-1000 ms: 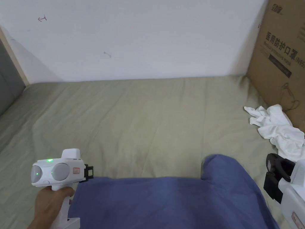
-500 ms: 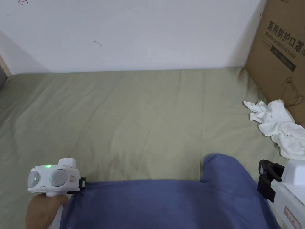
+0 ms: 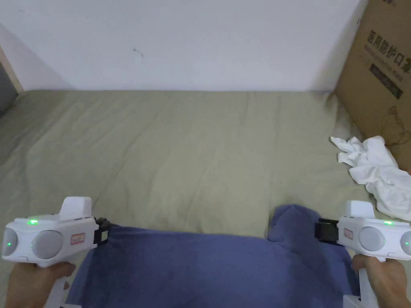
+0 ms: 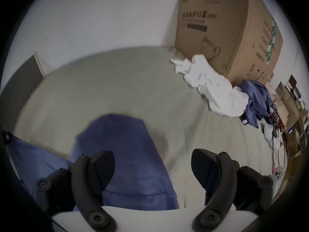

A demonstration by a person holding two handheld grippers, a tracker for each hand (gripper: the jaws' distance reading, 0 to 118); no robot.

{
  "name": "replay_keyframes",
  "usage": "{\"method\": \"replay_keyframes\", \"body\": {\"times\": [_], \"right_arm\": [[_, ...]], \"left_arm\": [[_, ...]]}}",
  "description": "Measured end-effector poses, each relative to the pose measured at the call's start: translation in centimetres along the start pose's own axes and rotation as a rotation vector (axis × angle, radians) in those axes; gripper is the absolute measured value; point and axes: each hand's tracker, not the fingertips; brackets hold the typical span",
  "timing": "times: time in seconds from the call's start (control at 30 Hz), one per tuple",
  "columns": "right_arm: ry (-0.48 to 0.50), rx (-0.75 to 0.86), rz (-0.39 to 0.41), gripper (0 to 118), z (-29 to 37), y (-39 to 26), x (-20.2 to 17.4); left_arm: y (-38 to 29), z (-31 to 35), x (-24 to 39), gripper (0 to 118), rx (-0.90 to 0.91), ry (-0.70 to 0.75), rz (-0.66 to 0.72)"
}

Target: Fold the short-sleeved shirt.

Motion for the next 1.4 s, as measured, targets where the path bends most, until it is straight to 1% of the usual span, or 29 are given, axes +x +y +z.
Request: {"method": "replay_keyframes", "body": {"times": [0.03,0.1,0.13,0.17,0.2,0.23,0.27,0.3,0.33,0.4,0.43,0.47,0.57,0.67,0.8,0.97,1.1,1.23,1.37,1.4], "right_arm": [[-0.011,-0.037,0.024,97,-0.9,-0.2,-0.2],[-0.001,-0.106,0.04,95,-2.5,-0.7,-0.1],[-0.007,-0.123,0.041,88,-2.9,-1.0,-0.2],[-0.011,-0.133,0.064,78,-3.1,-1.2,-0.5],[0.006,-0.138,0.069,66,-2.9,-1.6,-0.6],[0.065,-0.118,0.056,46,-2.4,-1.8,-0.6],[0.083,-0.099,0.032,25,-1.9,-1.8,-0.7],[0.071,-0.092,0.015,4,-1.6,-1.8,-0.8],[0.096,-0.093,0.021,2,-1.2,-1.8,-0.8],[0.064,-0.049,0.054,2,-0.1,-2.0,-1.1],[0.07,-0.028,0.066,2,0.9,-2.1,-1.0],[0.07,-0.007,0.062,2,2.8,-2.2,-1.7],[0.117,0.073,0.047,2,7.3,-2.7,-1.6],[0.18,0.143,0.039,2,12.1,-3.4,-0.6],[0.239,0.224,0.035,2,17.8,-5.7,1.1],[0.291,0.261,0.03,2,23.1,-10.0,2.5],[0.323,0.262,0.011,2,25.4,-14.3,3.3],[0.308,0.221,0.015,2,25.9,-18.3,3.5],[0.286,0.14,-0.018,2,24.0,-22.0,3.9],[0.262,0.115,-0.018,2,23.4,-23.0,3.9]], "left_arm": [[0.0,0.2,0.1,3,0.003,-0.002,0.001],[-0.2,0.5,0.1,3,0.006,0.0,0.006],[-0.3,-0.4,-0.3,3,0.004,0.0,0.01],[-0.4,-0.5,-0.4,3,0.004,0.001,0.015],[-0.6,-0.5,-0.4,3,0.002,-0.001,0.021],[-0.8,-0.4,-0.4,3,0.003,0.001,0.021],[-0.9,-0.5,-0.4,3,0.001,0.003,0.021],[-1.0,-0.5,-0.5,3,-0.003,0.004,0.022],[-1.2,-0.5,-0.5,3,-0.006,0.004,0.02],[-1.5,-0.3,-0.7,3,-0.008,0.013,0.024],[-1.6,-0.2,-0.8,3,-0.007,0.012,0.028],[-1.8,0.0,-0.9,3,-0.004,0.013,0.033],[-2.5,0.6,-1.4,3,0.001,0.018,0.053],[-3.4,2.0,-1.7,3,0.005,0.029,0.067],[-5.1,5.0,-2.4,3,0.024,0.034,0.088],[-8.0,9.4,-3.1,3,0.053,0.02,0.114],[-11.2,12.3,-3.6,3,0.044,0.011,0.13],[-15.1,13.6,-3.9,3,-0.006,0.013,0.143],[-18.9,13.0,-4.0,3,-0.067,0.025,0.173],[-19.8,12.7,-3.9,3,-0.072,0.031,0.173]]}}
